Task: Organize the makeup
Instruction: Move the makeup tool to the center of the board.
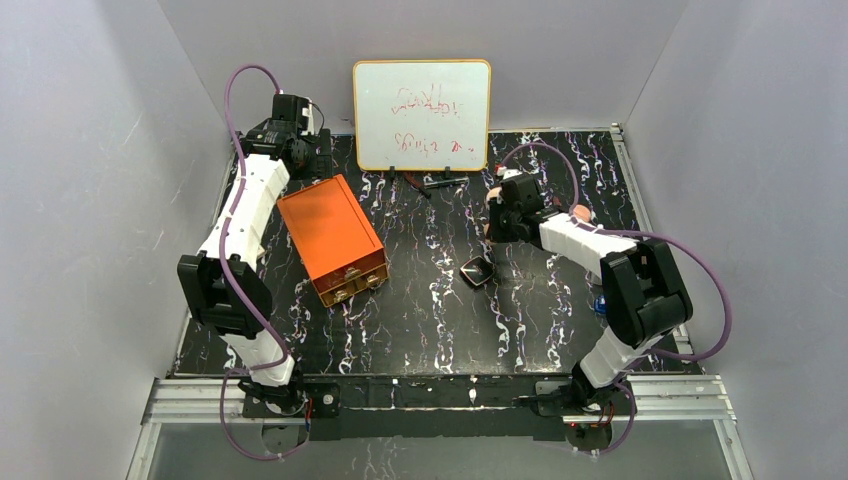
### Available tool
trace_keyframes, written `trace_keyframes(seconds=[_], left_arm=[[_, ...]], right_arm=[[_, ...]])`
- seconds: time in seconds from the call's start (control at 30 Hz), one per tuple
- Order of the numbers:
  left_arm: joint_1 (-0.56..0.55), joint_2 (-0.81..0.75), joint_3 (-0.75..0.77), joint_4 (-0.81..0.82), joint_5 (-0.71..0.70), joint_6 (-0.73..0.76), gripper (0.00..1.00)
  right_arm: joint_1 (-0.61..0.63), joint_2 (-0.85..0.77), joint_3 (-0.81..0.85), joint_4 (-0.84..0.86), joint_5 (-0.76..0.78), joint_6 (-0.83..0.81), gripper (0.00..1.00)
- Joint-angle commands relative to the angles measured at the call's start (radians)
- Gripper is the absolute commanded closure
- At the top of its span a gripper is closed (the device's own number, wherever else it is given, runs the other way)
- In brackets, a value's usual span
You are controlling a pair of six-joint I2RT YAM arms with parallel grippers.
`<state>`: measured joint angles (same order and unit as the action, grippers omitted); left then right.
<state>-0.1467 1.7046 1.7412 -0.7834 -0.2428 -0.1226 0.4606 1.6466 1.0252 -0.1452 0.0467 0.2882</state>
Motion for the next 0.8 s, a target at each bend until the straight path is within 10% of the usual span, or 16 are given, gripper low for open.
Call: trace_keyframes(seconds=[0.0,0.73,0.77], left_arm=[[0.003,-0.071,-0.021,-0.012,0.008,0.008,0.2],[0.003,-0.138,-0.235,0.109,0.048,-0.041,0.19],[0.003,-0.139,-0.243,0.112,0.051,-0.04,0.19]], right_arm=[[-0.022,0.015,-0.012,0.042,-0.028,-0.004,0.8],[-0.024,0.154,0.005,0.023,-0.038,0.036,0.8],[-0.024,0.157,0.012,0.015,-0.037,0.036,0.55]])
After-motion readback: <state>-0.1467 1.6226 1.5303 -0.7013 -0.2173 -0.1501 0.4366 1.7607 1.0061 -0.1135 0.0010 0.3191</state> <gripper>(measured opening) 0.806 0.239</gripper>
